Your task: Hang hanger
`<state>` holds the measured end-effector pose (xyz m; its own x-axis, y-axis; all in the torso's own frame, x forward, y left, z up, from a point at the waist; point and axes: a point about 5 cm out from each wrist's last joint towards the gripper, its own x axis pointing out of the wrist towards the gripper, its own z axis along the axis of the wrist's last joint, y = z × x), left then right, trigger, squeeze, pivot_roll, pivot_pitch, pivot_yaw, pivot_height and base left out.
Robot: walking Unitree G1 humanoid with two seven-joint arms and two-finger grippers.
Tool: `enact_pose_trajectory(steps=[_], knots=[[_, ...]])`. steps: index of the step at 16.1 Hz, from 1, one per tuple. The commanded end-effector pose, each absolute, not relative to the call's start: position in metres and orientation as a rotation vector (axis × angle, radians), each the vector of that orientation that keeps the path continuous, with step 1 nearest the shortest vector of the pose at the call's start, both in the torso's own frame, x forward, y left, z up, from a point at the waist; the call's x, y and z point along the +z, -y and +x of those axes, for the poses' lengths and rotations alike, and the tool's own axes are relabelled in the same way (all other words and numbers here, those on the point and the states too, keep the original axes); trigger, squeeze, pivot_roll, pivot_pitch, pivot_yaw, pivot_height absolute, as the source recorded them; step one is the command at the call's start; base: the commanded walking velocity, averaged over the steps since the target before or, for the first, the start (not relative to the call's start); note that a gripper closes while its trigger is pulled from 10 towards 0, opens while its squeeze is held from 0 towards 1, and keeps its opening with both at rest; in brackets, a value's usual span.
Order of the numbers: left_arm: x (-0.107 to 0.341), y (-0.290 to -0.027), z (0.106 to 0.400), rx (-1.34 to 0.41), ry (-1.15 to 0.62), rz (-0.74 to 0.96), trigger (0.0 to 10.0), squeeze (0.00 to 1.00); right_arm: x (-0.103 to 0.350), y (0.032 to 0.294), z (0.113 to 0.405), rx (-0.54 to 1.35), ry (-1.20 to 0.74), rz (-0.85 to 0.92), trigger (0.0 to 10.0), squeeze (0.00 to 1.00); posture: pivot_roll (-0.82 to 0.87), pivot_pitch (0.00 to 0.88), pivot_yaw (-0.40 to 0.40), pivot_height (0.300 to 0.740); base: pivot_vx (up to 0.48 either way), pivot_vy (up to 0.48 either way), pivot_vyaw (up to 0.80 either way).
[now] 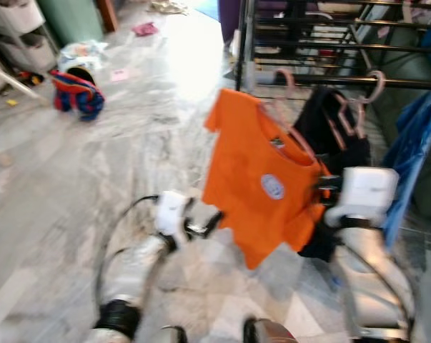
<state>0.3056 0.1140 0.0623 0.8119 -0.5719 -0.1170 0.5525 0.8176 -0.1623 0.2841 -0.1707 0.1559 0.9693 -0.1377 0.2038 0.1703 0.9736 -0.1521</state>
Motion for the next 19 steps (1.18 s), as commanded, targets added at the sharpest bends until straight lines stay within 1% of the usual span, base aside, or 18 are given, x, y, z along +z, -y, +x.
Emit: enact_pose_trajectory(steps=[1,2,3,4,5,7,9,10,12,15,16,18,19], knots=[[0.065,-0.11,0.304,-0.623,-0.143,-0.121,10.0,0.0,0.157,0.174,0.289,-0.144,0.182,-0.177,10.0,0.0,-0.1,0.199,0.028,0.74,0.0,0.0,0.0],[0.064,-0.111,0.304,-0.622,-0.14,-0.108,10.0,0.0,0.157,0.174,0.291,-0.124,0.181,-0.181,10.0,0.0,-0.09,0.198,0.03,0.74,0.0,0.0,0.0],[0.065,-0.115,0.305,-0.583,-0.128,-0.101,10.0,0.0,0.153,0.171,0.3,-0.065,0.175,-0.206,10.0,0.0,-0.05,0.187,0.048,0.74,0.0,0.0,0.0],[0.069,-0.12,0.309,-0.541,-0.114,-0.126,10.0,0.0,0.154,0.167,0.309,-0.04,0.17,-0.233,10.0,0.0,-0.05,0.196,0.053,0.74,0.0,0.0,0.0],[0.07,-0.122,0.31,-0.534,-0.112,-0.137,10.0,0.0,0.158,0.163,0.313,-0.028,0.184,-0.27,10.0,0.0,-0.06,0.186,0.054,0.74,0.0,0.0,0.0],[0.074,-0.115,0.313,-0.547,-0.097,-0.13,10.0,0.0,0.157,0.153,0.315,0.067,0.184,-0.286,10.0,0.0,-0.07,0.181,0.054,0.74,0.0,0.0,0.0],[0.078,-0.109,0.314,-0.527,-0.079,-0.15,10.0,0.0,0.155,0.151,0.315,0.095,0.195,-0.311,10.0,0.0,-0.07,0.179,0.04,0.74,0.0,0.0,0.0],[0.085,-0.11,0.314,-0.494,-0.033,-0.121,10.0,0.0,0.154,0.153,0.314,0.078,0.182,-0.282,10.0,0.0,-0.06,0.194,0.022,0.74,0.0,0.0,0.0],[0.088,-0.113,0.314,-0.467,-0.019,-0.128,10.0,0.0,0.157,0.153,0.312,0.046,0.202,-0.271,10.0,0.0,-0.07,0.211,0.009,0.74,0.0,0.0,0.0],[0.085,-0.117,0.315,-0.427,-0.024,-0.117,10.0,0.0,0.162,0.153,0.308,0.034,0.259,-0.323,10.0,0.0,-0.06,0.223,0.009,0.74,0.0,0.0,0.0],[0.092,-0.116,0.317,-0.432,0.002,-0.113,10.0,0.0,0.163,0.16,0.305,-0.022,0.263,-0.311,10.0,0.0,-0.07,0.232,0.013,0.74,0.0,0.0,0.0],[0.098,-0.114,0.319,-0.448,0.025,-0.098,10.0,0.0,0.163,0.164,0.304,-0.043,0.263,-0.297,10.0,0.0,-0.07,0.238,0.017,0.74,0.0,0.0,0.0],[0.102,-0.114,0.321,-0.465,0.038,-0.096,10.0,0.0,0.166,0.17,0.303,-0.046,0.266,-0.303,10.0,0.0,-0.09,0.242,0.007,0.74,0.0,0.0,0.0]])
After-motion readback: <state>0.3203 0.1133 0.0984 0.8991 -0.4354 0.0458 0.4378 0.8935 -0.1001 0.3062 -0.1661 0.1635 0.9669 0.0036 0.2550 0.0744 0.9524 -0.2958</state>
